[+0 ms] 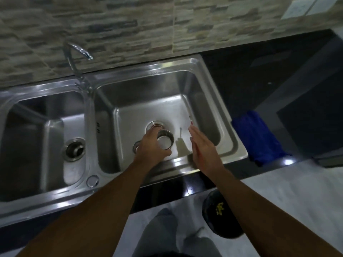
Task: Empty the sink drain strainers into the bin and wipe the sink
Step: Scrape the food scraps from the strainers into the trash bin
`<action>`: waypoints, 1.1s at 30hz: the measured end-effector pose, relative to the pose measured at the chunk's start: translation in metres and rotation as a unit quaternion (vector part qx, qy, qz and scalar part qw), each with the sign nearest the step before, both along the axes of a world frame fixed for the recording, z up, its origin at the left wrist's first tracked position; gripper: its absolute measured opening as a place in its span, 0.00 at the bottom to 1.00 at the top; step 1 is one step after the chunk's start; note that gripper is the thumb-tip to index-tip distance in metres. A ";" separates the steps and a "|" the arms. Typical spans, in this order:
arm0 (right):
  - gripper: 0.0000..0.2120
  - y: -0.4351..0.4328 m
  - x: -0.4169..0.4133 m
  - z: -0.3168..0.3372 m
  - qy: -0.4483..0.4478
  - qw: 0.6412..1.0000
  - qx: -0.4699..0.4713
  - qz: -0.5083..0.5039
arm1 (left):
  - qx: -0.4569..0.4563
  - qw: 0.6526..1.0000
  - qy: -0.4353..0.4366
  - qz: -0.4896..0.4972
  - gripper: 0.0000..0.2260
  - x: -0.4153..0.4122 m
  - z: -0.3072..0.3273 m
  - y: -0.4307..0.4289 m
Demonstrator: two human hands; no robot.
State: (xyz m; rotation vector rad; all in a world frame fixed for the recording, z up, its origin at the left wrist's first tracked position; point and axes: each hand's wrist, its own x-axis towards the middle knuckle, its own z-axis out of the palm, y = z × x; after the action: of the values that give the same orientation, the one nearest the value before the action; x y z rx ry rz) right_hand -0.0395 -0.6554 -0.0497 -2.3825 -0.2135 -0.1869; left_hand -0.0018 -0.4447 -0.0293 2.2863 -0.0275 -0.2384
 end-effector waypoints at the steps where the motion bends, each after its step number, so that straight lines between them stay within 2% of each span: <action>1: 0.20 0.002 0.005 -0.005 0.012 1.000 -0.006 -0.004 | 0.003 1.000 0.010 0.000 0.35 0.005 -0.007 0.000; 4: 0.21 0.005 0.008 -0.017 0.076 0.996 -0.026 -0.025 | 0.036 0.998 0.048 -0.004 0.34 0.019 -0.028 -0.003; 7: 0.21 0.006 0.003 -0.021 0.085 0.994 -0.060 -0.022 | 0.037 0.996 0.081 -0.027 0.33 0.030 -0.049 -0.011; 12: 0.22 0.008 0.006 -0.019 0.118 0.988 -0.101 -0.008 | 0.067 0.988 0.135 -0.040 0.39 0.044 -0.081 -0.024; 17: 0.26 0.003 0.005 -0.023 0.165 0.975 -0.147 0.033 | 0.089 0.984 0.148 -0.054 0.41 0.057 -0.102 -0.032; 20: 0.30 0.001 0.006 -0.025 0.196 0.968 -0.146 0.055 | 0.086 0.985 0.146 -0.043 0.37 0.060 -0.113 -0.034; 22: 0.28 0.003 0.006 -0.024 0.191 0.970 -0.137 0.054 | 0.089 0.985 0.145 -0.038 0.36 0.060 -0.118 -0.036; 28: 0.26 0.006 0.007 -0.018 0.172 0.975 -0.136 0.041 | 0.089 0.979 0.180 -0.035 0.43 0.060 -0.126 -0.041; 33: 0.25 0.006 0.007 -0.019 0.179 0.974 -0.134 0.044 | 0.085 0.980 0.178 -0.035 0.42 0.063 -0.131 -0.042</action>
State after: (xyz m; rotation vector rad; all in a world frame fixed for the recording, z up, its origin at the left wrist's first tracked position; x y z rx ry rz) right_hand -0.0321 -0.6498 -0.0690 -2.6151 -0.1803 0.3311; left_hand 0.0613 -0.4865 -0.1606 2.3803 0.1003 -0.7075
